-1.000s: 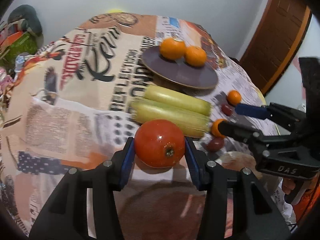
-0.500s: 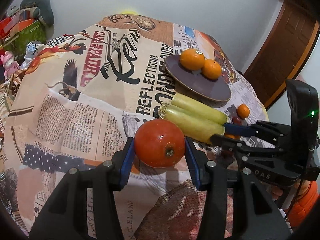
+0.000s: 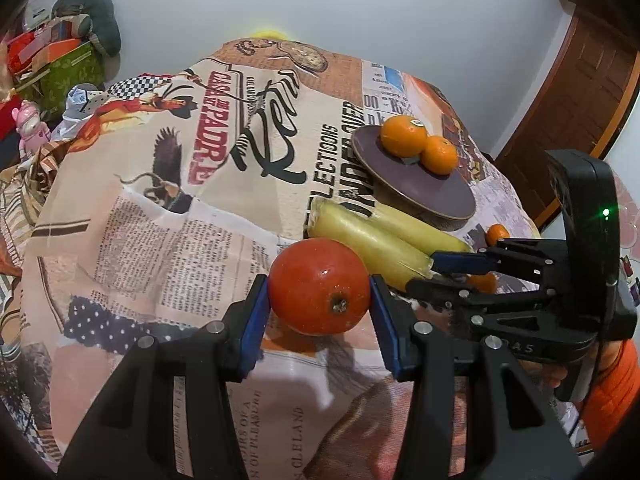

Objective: Organize fruits
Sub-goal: 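Grasp the red tomato with the left tool while the right tool grasps a corn cob, then lift the tomato and corn cob and carry both over the purple plate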

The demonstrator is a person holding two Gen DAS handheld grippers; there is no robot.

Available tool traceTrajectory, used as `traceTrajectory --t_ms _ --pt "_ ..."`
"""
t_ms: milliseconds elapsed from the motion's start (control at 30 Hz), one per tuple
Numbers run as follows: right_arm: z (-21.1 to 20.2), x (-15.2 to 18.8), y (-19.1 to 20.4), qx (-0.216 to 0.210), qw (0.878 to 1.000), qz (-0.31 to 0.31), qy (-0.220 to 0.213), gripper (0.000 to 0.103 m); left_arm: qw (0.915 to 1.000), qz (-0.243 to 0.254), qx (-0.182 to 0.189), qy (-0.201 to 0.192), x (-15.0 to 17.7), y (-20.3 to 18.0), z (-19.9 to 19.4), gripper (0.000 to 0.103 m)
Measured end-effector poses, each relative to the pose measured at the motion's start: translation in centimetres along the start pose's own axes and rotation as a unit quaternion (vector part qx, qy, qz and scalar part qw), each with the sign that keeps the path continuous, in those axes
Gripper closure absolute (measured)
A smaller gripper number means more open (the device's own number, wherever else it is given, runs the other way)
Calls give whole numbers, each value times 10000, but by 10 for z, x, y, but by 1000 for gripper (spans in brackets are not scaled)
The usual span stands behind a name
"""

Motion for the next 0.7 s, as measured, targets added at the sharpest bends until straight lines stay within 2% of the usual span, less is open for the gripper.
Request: traceTrajectory --t_ms 100,200,300,700 --pt "1 -3 7 -446 9986 -226 172 66 10000 -48 -27 -28 -2 6 0 54" --pt "-2 -8 10 -209 9993 -306 86 66 9999 -91 -51 -56 -4 12 0 54" --pt "0 -18 9 -240 9994 -240 4 66 9999 -136 -54 -86 -7 17 2 54" --pt "44 -45 21 -52 9987 -348 382 66 9997 -208 -21 -86 -9 27 9 54"
Point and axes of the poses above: each gripper's, at about its wrist camera, not at the fingertips, and z roughly the way its jaws point, y to its left, x to its underside, the point moved 1 cm from there along z, roughly the way its jaws point, and after that the axes turned 3 degrees about y, right-handed, at the moved point
